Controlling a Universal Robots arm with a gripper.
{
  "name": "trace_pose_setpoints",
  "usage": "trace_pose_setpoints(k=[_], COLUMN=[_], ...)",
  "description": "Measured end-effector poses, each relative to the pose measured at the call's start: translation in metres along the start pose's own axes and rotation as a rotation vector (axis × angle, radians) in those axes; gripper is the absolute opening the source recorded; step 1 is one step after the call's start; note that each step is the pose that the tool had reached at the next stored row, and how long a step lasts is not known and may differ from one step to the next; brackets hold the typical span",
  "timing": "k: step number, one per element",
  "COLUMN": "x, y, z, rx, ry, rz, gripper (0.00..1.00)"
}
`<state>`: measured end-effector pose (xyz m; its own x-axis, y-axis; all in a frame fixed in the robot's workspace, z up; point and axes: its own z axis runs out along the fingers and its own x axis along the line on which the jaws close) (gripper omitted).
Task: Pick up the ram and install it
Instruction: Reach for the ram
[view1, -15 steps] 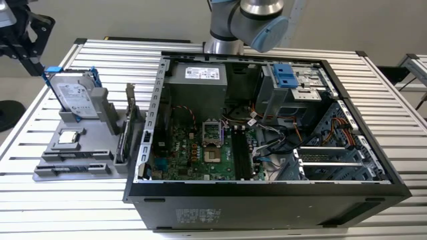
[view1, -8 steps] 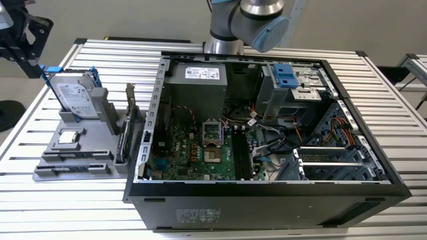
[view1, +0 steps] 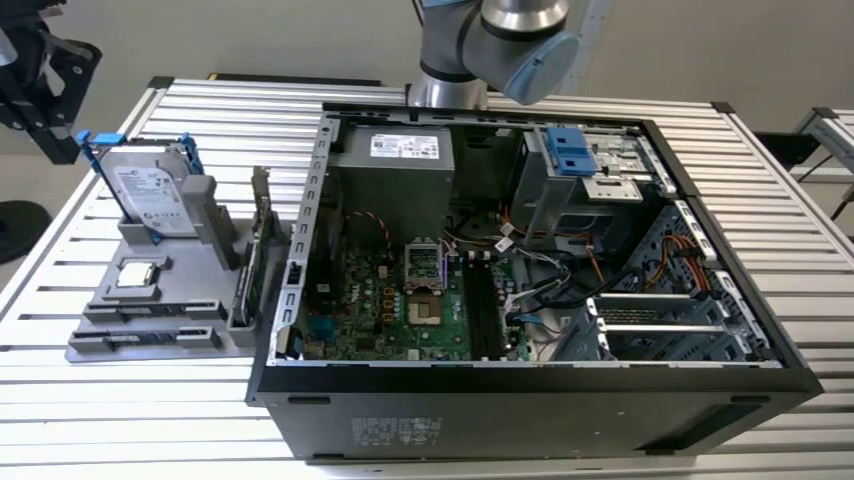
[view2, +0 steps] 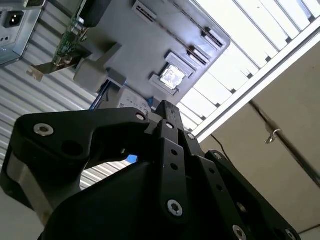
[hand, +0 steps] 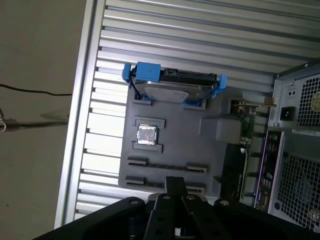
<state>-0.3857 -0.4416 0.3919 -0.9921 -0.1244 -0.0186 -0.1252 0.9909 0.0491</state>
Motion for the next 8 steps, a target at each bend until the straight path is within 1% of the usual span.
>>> trace_pose_setpoints(k=[8], x=[0.0013], y=[-0.0108], z=[-0.0003], rx=[0.0006], ry=[-0.0006], rz=[0.034], gripper=[0.00])
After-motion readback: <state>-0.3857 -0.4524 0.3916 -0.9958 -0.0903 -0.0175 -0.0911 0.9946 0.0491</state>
